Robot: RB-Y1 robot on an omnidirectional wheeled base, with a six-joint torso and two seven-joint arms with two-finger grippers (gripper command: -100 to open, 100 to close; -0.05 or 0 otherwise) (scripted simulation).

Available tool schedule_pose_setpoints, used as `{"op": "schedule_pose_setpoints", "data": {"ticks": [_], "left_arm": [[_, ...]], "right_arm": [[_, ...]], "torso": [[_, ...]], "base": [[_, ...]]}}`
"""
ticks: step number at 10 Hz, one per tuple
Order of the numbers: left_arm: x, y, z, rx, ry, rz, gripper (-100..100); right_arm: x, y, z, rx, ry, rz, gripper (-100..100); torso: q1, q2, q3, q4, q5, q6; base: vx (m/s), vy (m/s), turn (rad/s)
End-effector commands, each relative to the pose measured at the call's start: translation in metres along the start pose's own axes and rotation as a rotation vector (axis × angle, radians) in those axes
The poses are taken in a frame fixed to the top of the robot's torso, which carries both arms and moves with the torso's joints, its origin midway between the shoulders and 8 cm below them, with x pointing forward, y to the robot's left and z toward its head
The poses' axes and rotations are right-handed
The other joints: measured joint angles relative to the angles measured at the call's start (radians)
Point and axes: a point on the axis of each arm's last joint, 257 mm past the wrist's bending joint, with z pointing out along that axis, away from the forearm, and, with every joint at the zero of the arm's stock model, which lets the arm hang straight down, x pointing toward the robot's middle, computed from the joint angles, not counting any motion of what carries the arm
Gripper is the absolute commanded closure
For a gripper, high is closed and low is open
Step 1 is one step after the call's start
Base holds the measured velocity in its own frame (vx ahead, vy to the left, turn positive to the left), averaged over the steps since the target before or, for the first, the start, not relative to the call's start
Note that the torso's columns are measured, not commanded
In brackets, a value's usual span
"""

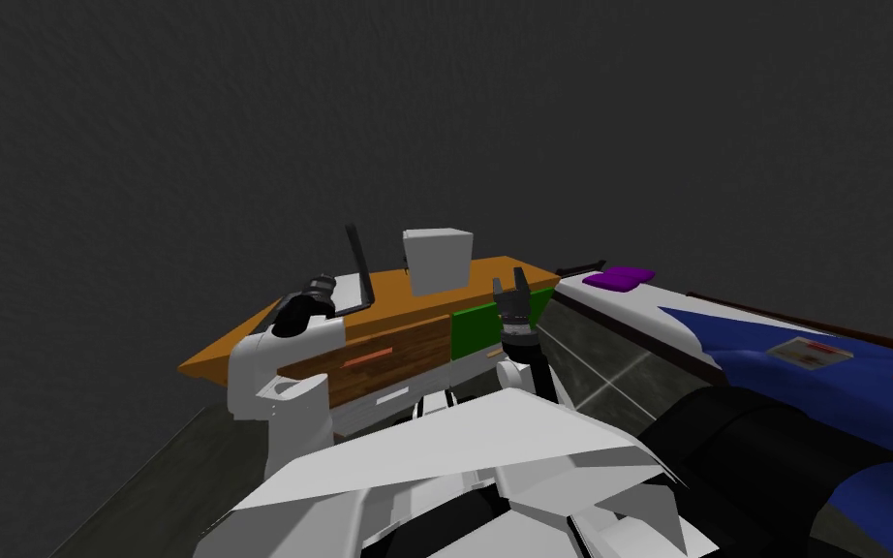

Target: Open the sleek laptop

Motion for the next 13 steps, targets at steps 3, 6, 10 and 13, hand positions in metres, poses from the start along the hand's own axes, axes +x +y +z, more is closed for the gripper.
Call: {"op": "schedule_pose_setpoints", "data": {"ticks": [3, 6, 10, 13], "left_arm": [[0.006, 0.004, 0.001, -0.002, 0.015, -0.118, 100], [-0.020, 0.005, 0.007, 0.018, -0.039, -0.023, -100], [-0.043, 0.006, 0.009, 0.022, -0.092, 0.083, -100], [-0.046, 0.015, 0.007, -0.019, -0.107, 0.144, -100]], "right_arm": [[0.000, 0.000, 0.000, 0.000, 0.000, 0.000, 0], [0.000, 0.000, 0.000, 0.000, 0.000, 0.000, 0], [0.000, 0.000, 0.000, 0.000, 0.000, 0.000, 0], [0.000, 0.000, 0.000, 0.000, 0.000, 0.000, 0]], "torso": [[0.001, 0.001, 0.001, 0.000, 0.000, 0.000], [-0.001, 0.000, 0.000, 0.000, 0.000, 0.000], [0.000, 0.001, 0.000, 0.000, 0.000, 0.000], [-0.004, -0.001, -0.001, 0.000, -0.001, 0.000]], "base": [[-0.008, 0.025, 0.030], [0.008, -0.019, -0.001], [0.016, -0.052, -0.003], [0.054, -0.147, -0.006]]}}
